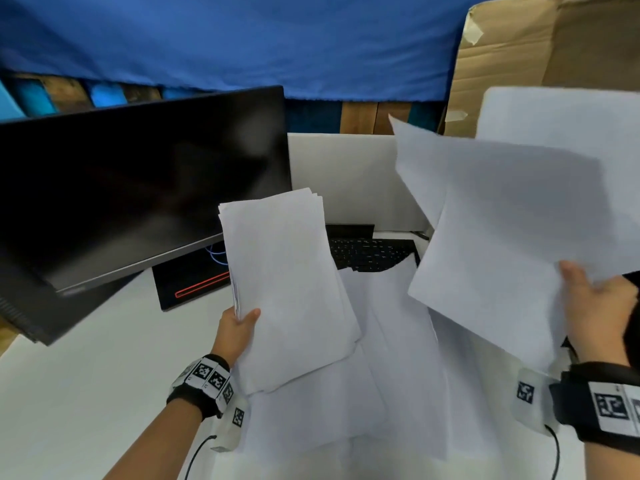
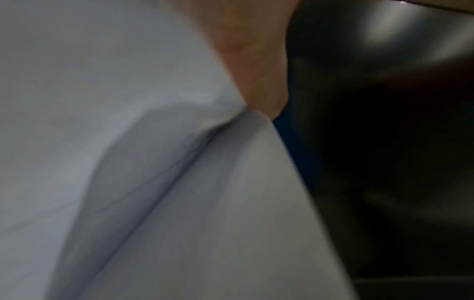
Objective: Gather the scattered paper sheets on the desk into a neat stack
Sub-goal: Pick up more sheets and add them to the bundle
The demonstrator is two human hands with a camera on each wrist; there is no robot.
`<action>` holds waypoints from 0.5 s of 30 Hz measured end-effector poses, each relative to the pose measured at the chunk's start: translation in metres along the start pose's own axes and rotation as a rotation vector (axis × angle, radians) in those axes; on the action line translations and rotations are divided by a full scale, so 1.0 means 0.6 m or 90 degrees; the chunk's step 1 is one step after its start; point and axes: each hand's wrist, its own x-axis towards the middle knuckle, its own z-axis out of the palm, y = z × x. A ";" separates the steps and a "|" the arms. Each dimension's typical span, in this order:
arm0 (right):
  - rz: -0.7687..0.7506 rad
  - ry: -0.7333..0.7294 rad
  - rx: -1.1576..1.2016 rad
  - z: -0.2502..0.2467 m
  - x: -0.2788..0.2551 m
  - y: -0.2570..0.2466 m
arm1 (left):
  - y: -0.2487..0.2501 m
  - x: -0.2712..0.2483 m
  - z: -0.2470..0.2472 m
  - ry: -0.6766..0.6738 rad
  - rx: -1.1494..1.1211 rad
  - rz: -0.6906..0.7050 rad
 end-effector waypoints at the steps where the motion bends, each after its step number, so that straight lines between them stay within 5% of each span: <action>1: 0.022 -0.003 0.044 -0.001 0.005 -0.006 | 0.004 -0.001 0.002 -0.001 -0.005 0.002; 7: 0.042 -0.166 0.203 0.054 -0.072 -0.065 | 0.051 -0.009 0.035 -0.060 -0.054 0.030; 11: 0.143 -0.332 0.232 0.133 -0.143 -0.035 | 0.090 -0.016 0.066 -0.134 -0.093 0.038; 15: 0.221 -0.478 0.242 0.179 -0.182 -0.029 | 0.120 -0.020 0.082 -0.120 -0.205 0.055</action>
